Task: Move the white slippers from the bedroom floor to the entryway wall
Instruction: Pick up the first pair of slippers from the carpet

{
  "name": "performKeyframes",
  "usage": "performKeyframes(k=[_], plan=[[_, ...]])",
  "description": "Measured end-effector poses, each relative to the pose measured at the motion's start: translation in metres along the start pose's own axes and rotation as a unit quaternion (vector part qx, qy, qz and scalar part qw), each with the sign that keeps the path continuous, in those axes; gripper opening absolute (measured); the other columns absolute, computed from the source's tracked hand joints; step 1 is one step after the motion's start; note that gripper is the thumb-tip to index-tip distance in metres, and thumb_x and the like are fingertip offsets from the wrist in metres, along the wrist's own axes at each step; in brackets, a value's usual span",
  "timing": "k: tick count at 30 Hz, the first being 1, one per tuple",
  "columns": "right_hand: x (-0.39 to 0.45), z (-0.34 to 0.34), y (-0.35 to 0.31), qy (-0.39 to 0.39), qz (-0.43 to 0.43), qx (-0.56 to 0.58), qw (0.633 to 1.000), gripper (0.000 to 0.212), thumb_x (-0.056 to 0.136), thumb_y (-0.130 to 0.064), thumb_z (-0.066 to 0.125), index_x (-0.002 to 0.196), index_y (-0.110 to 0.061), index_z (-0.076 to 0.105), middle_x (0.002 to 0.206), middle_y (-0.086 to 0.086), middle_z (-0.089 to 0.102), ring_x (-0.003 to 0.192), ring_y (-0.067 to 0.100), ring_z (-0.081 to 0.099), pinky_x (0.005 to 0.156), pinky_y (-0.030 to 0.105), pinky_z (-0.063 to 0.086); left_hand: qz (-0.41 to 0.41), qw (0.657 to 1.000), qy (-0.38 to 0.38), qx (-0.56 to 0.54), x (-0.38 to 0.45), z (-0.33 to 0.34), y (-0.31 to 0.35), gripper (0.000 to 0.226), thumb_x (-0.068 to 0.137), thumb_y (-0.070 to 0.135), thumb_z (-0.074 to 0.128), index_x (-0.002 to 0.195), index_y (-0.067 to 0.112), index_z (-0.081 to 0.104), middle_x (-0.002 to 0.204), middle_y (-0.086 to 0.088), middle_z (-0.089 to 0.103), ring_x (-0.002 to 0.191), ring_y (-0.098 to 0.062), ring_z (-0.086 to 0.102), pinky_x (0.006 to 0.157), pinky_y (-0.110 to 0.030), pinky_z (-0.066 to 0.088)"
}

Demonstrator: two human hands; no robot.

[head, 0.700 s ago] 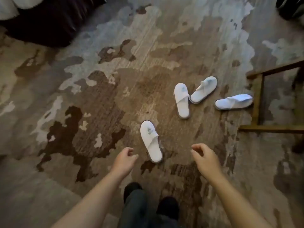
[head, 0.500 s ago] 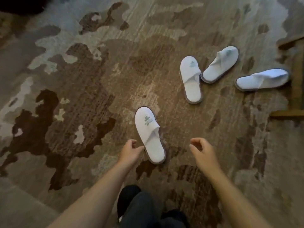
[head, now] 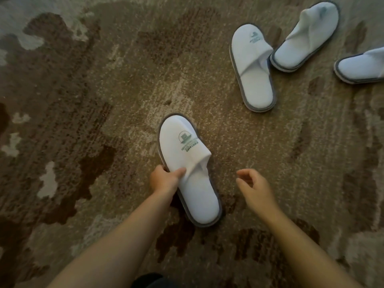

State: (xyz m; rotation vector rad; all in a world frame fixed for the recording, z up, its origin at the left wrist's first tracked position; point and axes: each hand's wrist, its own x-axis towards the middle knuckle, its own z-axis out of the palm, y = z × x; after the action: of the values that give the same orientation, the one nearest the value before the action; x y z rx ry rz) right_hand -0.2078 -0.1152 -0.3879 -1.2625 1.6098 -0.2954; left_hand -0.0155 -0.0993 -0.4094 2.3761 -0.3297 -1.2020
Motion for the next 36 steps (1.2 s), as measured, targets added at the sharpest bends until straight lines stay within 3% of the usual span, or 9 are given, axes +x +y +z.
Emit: performKeyframes(k=[5, 9, 14, 19, 26, 28, 31, 33, 36], plan=[[0.005, -0.030, -0.041, 0.025, -0.003, 0.004, 1.000, 0.021, 0.087, -0.012, 0.050, 0.107, -0.012, 0.055, 0.083, -0.013, 0.051, 0.078, -0.001, 0.048, 0.063, 0.011, 0.036, 0.070, 0.996, -0.051, -0.038, -0.012, -0.014, 0.054, 0.028, 0.076, 0.014, 0.066, 0.093, 0.011, 0.044, 0.095, -0.010, 0.053, 0.081, -0.023, 0.052, 0.068, -0.035, 0.042], [0.010, -0.067, -0.095, 0.060, -0.010, -0.006, 0.998, 0.021, 0.086, -0.012, 0.051, 0.107, -0.011, 0.056, 0.089, -0.005, 0.054, 0.080, 0.005, 0.050, 0.062, 0.013, 0.036, 0.147, 0.985, -0.068, -0.059, -0.029, -0.040, 0.129, 0.029, 0.078, 0.013, 0.063, 0.102, 0.006, 0.047, 0.095, -0.008, 0.052, 0.085, -0.023, 0.051, 0.071, -0.034, 0.040], [0.030, -0.105, -0.135, 0.110, -0.003, -0.006, 0.994, 0.026, 0.085, -0.015, 0.053, 0.110, -0.010, 0.054, 0.099, 0.003, 0.055, 0.094, 0.016, 0.052, 0.079, 0.029, 0.041, 0.189, 0.976, -0.081, -0.072, -0.030, -0.053, 0.202, 0.019, 0.080, 0.014, 0.061, 0.093, 0.012, 0.047, 0.093, -0.008, 0.054, 0.085, -0.022, 0.052, 0.072, -0.035, 0.040], [0.103, -0.112, -0.117, 0.135, 0.023, -0.015, 0.990, 0.037, 0.083, -0.020, 0.057, 0.118, -0.011, 0.048, 0.121, 0.013, 0.055, 0.106, 0.024, 0.051, 0.087, 0.036, 0.043, 0.169, 0.978, -0.080, -0.087, 0.007, -0.010, 0.223, 0.018, 0.080, 0.010, 0.060, 0.095, 0.009, 0.050, 0.095, -0.010, 0.055, 0.085, -0.023, 0.052, 0.072, -0.034, 0.043], [0.197, -0.077, -0.072, 0.149, 0.133, -0.052, 0.979, 0.079, 0.077, -0.034, 0.064, 0.138, -0.006, 0.022, 0.146, 0.016, 0.029, 0.133, 0.033, 0.028, 0.108, 0.044, 0.029, 0.127, 0.983, -0.088, -0.097, 0.070, 0.047, 0.208, 0.014, 0.080, 0.009, 0.060, 0.087, 0.014, 0.049, 0.081, -0.001, 0.056, 0.084, -0.024, 0.054, 0.072, -0.035, 0.046], [0.203, -0.068, -0.065, 0.176, 0.144, -0.106, 0.968, 0.083, 0.072, -0.036, 0.068, 0.135, -0.005, 0.026, 0.143, 0.016, 0.029, 0.130, 0.034, 0.028, 0.106, 0.043, 0.028, 0.115, 0.986, -0.085, -0.087, 0.076, 0.051, 0.202, 0.014, 0.080, 0.008, 0.060, 0.078, 0.018, 0.049, 0.079, -0.001, 0.055, 0.085, -0.025, 0.055, 0.074, -0.038, 0.049], [0.205, -0.062, -0.062, 0.219, 0.149, -0.123, 0.956, 0.079, 0.064, -0.033, 0.076, 0.126, -0.004, 0.036, 0.135, 0.017, 0.035, 0.122, 0.035, 0.033, 0.102, 0.044, 0.032, 0.100, 0.988, -0.081, -0.088, 0.077, 0.047, 0.199, 0.014, 0.080, 0.008, 0.059, 0.087, 0.014, 0.049, 0.094, -0.009, 0.058, 0.093, -0.029, 0.057, 0.086, -0.047, 0.049], [0.207, -0.063, -0.063, 0.232, 0.146, -0.081, 0.958, 0.075, 0.059, -0.026, 0.080, 0.118, -0.005, 0.039, 0.129, 0.017, 0.039, 0.117, 0.035, 0.039, 0.099, 0.044, 0.037, 0.094, 0.987, -0.080, -0.099, 0.078, 0.043, 0.200, 0.017, 0.080, 0.009, 0.059, 0.093, 0.015, 0.049, 0.097, -0.008, 0.058, 0.094, -0.029, 0.057, 0.086, -0.045, 0.049], [0.206, -0.065, -0.070, 0.231, 0.095, 0.033, 0.968, 0.053, 0.063, -0.013, 0.076, 0.099, -0.010, 0.038, 0.104, 0.010, 0.049, 0.095, 0.027, 0.049, 0.079, 0.034, 0.040, 0.098, 0.985, -0.082, -0.115, 0.079, 0.038, 0.205, 0.017, 0.080, 0.009, 0.059, 0.093, 0.014, 0.049, 0.097, -0.007, 0.058, 0.093, -0.027, 0.057, 0.087, -0.045, 0.049]])
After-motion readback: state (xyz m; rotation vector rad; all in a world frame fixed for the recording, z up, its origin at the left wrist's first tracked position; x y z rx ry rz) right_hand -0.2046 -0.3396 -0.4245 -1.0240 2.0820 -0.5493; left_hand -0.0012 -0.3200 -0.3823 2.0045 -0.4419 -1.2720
